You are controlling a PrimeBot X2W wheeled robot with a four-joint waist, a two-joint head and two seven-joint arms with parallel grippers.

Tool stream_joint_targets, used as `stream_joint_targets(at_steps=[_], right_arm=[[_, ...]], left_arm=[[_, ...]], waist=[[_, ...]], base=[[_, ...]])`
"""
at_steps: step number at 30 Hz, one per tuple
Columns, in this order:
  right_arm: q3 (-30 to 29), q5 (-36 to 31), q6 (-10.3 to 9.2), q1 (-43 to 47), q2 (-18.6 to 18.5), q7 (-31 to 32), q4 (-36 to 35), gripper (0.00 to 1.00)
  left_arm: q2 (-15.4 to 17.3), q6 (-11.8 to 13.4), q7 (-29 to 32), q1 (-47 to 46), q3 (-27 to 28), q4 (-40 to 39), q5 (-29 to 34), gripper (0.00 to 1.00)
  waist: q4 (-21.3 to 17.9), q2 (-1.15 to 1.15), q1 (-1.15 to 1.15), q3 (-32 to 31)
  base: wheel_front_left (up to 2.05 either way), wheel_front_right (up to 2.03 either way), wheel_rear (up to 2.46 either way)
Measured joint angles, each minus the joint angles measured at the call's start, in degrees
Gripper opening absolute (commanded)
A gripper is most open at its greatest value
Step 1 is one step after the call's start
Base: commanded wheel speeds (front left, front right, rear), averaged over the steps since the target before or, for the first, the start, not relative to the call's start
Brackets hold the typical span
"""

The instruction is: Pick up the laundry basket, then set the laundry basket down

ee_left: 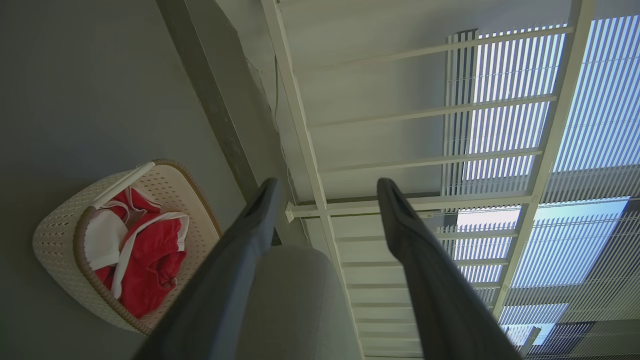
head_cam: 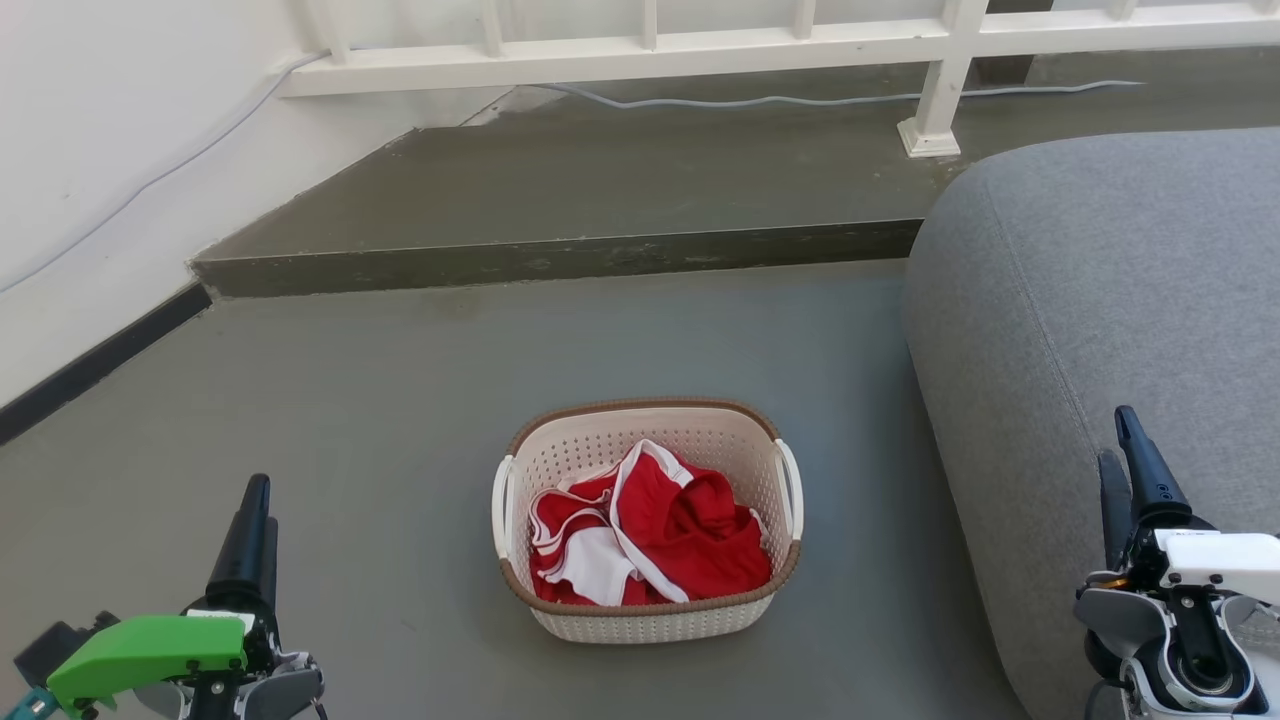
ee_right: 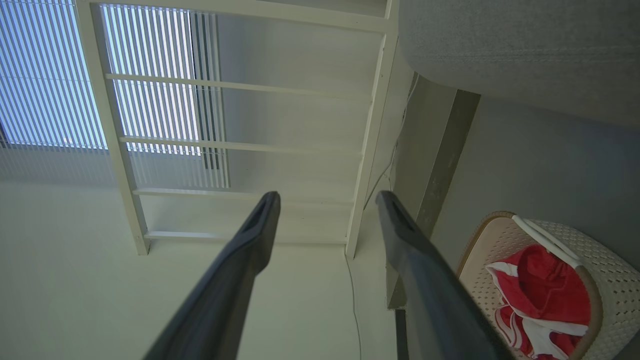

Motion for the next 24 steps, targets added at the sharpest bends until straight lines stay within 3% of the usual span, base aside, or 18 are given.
stream_joint_targets(at_steps=[10, 20, 24], right_arm=[[2.21, -7.94, 0.01, -0.48, -2.66, -2.24, -0.54, 1.00], [5.53, -22.09, -0.09, -1.46, -6.11, -4.76, -1.15, 1.00], [7.02, -27.95, -1.19, -1.82, -7.16, -5.55, -1.65, 1.00]], left_arm=[[2.77, 0.00, -2.96, -1.04, -2.59, -1.65, 8.68, 1.00], [5.46, 0.00, -5.27, -2.13, -5.99, -2.65, 20.87, 1.00], [5.78, 0.01, -5.95, -2.20, -7.21, -2.99, 25.25, 1.00]], waist=[[0.10, 0.00, 0.00, -0.14], [0.26, 0.00, 0.00, -0.32], [0.25, 0.00, 0.00, -0.39]], base=[[0.00, 0.00, 0.00], [0.00, 0.00, 0.00], [0.00, 0.00, 0.00]])
